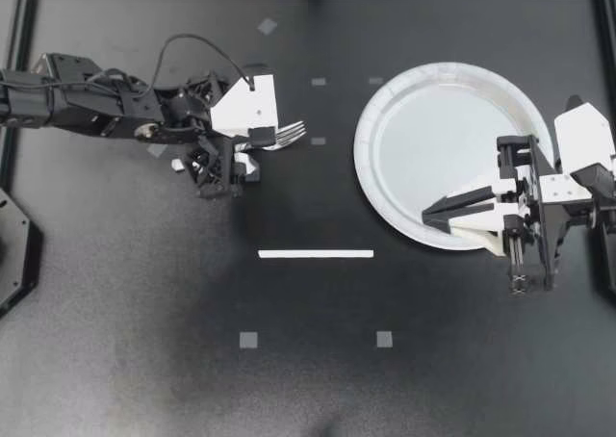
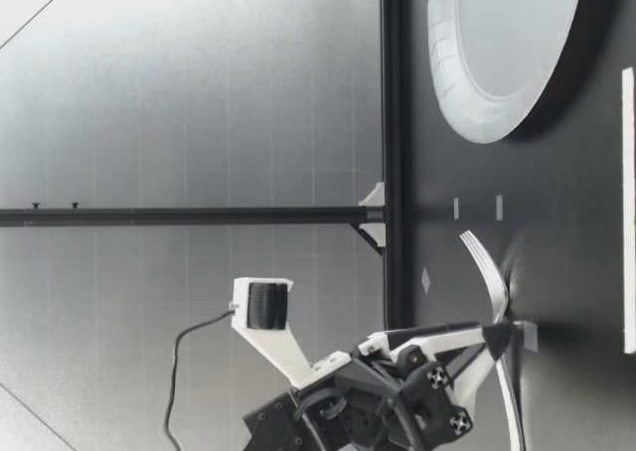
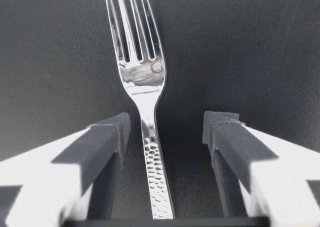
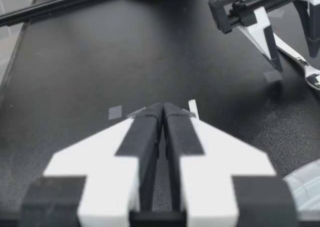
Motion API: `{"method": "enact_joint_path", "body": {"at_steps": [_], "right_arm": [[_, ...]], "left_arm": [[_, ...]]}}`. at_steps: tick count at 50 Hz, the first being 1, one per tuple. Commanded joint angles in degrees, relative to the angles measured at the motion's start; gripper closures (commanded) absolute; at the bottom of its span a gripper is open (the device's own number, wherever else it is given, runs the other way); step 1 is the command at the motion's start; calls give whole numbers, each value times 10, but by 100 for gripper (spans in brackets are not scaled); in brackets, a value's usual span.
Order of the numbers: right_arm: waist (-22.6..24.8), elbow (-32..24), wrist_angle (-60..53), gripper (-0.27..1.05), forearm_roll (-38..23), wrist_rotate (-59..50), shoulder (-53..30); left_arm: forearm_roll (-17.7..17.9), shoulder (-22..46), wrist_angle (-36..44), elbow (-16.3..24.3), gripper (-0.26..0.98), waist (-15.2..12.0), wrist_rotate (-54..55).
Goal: Pick up the fork and place it on the plate.
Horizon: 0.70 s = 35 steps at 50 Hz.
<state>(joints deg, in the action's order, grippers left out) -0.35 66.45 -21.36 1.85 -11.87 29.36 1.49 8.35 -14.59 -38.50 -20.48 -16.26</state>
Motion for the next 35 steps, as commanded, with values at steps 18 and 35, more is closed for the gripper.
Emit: {"method": "enact_joint_path", "body": {"at_steps": [18,35], "right_arm": [[21,-7,-11,53,-1,-3,8],[25,-5,-11,53,-1,-4,21]], "left_arm": [[-1,-9,-3,4,42,-8,0],[-1,10,-7,2,43,-11,2]]}}
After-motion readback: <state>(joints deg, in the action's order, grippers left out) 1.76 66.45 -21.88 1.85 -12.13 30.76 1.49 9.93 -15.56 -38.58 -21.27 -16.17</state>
